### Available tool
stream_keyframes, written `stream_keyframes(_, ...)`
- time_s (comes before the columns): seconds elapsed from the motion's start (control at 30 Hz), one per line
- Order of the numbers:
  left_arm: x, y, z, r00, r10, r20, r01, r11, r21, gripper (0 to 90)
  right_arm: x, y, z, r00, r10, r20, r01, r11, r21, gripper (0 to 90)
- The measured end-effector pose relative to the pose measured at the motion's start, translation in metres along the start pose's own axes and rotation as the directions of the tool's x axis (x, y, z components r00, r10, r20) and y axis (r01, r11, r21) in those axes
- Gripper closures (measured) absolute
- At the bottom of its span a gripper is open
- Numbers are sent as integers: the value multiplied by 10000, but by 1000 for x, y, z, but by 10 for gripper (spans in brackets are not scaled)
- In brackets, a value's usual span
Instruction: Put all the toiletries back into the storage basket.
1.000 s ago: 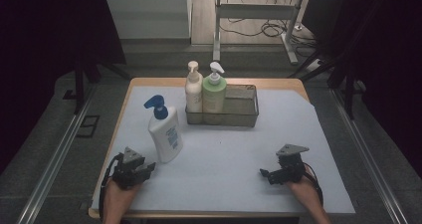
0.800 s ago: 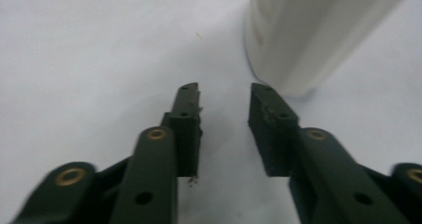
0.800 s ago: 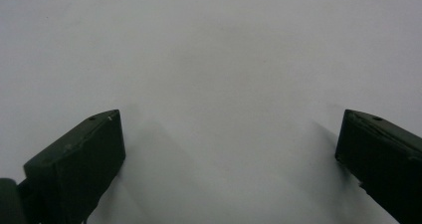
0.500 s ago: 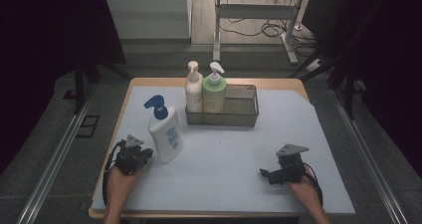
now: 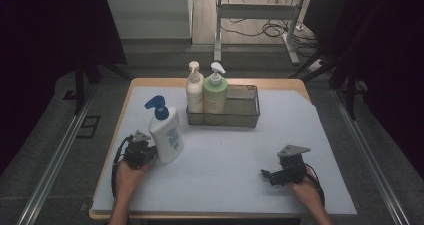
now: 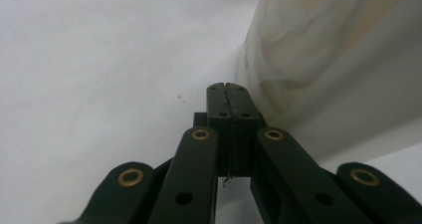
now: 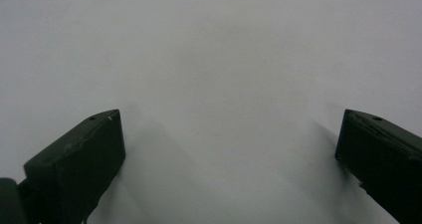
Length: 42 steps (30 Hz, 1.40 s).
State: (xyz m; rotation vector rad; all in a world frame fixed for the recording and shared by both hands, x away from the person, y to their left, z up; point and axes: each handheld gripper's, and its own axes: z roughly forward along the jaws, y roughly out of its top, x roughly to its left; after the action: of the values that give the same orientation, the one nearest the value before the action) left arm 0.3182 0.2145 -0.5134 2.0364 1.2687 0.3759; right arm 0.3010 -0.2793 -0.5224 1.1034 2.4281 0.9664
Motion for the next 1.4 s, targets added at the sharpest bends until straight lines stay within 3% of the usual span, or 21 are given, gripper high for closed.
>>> stream_keyframes(0.13, 0, -2, 0, 9999, -115, 91, 116, 9999, -61, 894, 0, 0, 0, 10000, -10, 5, 10, 10000, 12, 0)
stream_keyframes(0.63, -14, -4, -1, 9994, 153, 311, -153, 9999, 17, 894, 0, 0, 0, 10000, 13, 9, -13, 10000, 25, 0)
stream_keyframes(1.4, -39, -3, 2, 9921, 796, 971, -845, 9953, 473, 893, 0, 0, 0, 10000, 7, 2, -7, 10000, 35, 0)
